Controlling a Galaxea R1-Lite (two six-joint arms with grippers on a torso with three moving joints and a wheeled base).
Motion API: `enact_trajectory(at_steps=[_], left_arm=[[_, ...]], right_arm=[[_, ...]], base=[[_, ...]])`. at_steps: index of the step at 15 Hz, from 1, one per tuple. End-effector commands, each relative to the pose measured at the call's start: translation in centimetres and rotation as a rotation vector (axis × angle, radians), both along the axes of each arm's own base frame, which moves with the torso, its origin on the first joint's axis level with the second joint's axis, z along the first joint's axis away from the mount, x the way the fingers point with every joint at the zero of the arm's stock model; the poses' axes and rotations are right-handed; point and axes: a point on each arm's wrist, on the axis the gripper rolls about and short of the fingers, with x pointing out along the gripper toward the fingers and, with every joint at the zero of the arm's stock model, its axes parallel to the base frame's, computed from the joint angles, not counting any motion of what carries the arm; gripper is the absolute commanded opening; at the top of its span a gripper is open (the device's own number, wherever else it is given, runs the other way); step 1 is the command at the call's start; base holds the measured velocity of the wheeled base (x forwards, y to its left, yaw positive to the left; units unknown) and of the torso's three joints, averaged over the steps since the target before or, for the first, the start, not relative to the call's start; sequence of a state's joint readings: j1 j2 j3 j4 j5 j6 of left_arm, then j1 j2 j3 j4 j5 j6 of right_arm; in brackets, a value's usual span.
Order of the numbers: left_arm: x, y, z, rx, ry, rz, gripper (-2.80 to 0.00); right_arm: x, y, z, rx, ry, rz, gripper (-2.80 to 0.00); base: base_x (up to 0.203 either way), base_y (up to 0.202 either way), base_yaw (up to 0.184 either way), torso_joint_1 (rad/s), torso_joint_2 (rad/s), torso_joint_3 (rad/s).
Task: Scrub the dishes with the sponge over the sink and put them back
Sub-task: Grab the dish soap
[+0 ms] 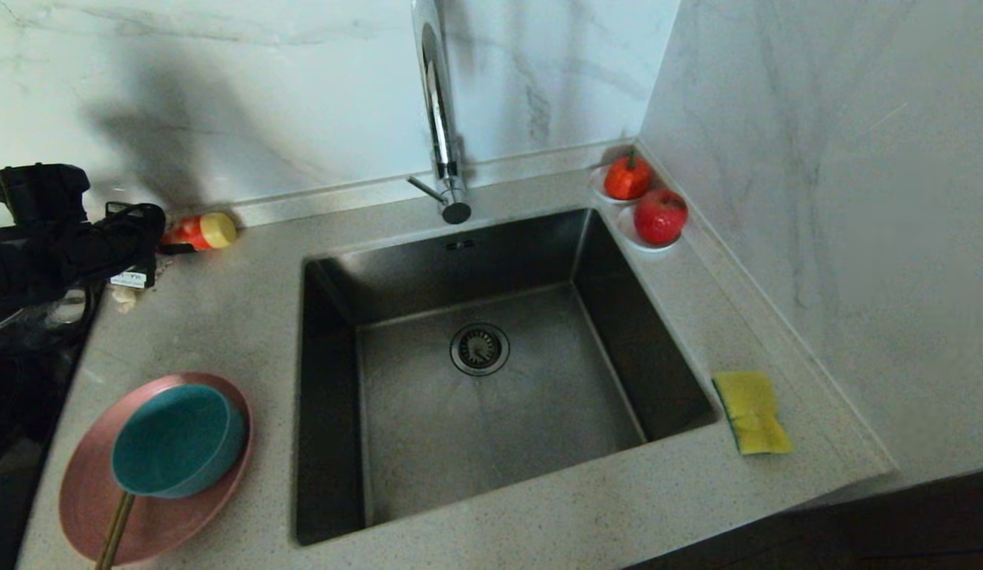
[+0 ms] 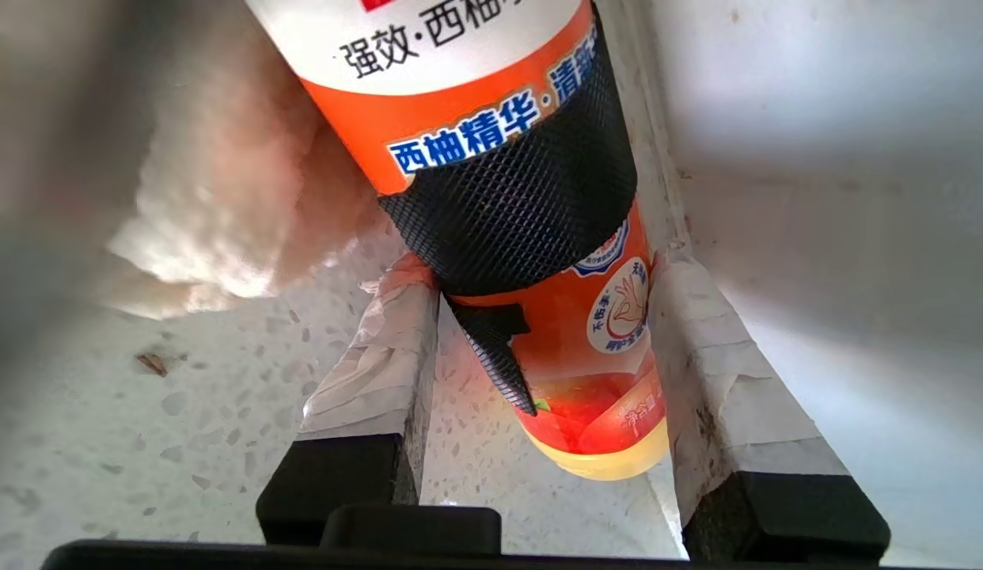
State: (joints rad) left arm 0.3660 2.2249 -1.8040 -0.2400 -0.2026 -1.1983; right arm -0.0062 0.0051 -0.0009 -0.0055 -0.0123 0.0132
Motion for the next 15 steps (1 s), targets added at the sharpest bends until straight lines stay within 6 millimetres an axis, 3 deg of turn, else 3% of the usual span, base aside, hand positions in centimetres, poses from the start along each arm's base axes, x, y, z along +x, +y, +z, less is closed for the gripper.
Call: enact_trajectory(at_steps=[1, 6, 15], left_arm=[[0.2, -1.2, 0.3, 0.004, -0.003, -0.031, -2.80], [-0.6, -2.5, 2.1, 0.042, -0.029, -0.057, -2.80], [-1.7, -2.6, 3.9, 0.117, -0.058, -0.057, -2.80]], right_arm=[[0.0, 0.0, 0.0, -0.001, 0.000, 0.000, -2.80], [0.0, 0.0, 0.0, 0.000, 0.001, 0.000, -2.80], [0.0, 0.0, 0.0, 0.000, 0.000, 0.000, -2.80]], base=[[0.000, 0.000, 0.000, 0.000, 0.00, 0.000], [0.000, 0.000, 0.000, 0.000, 0.00, 0.000], [0.000, 0.000, 0.000, 0.000, 0.00, 0.000]])
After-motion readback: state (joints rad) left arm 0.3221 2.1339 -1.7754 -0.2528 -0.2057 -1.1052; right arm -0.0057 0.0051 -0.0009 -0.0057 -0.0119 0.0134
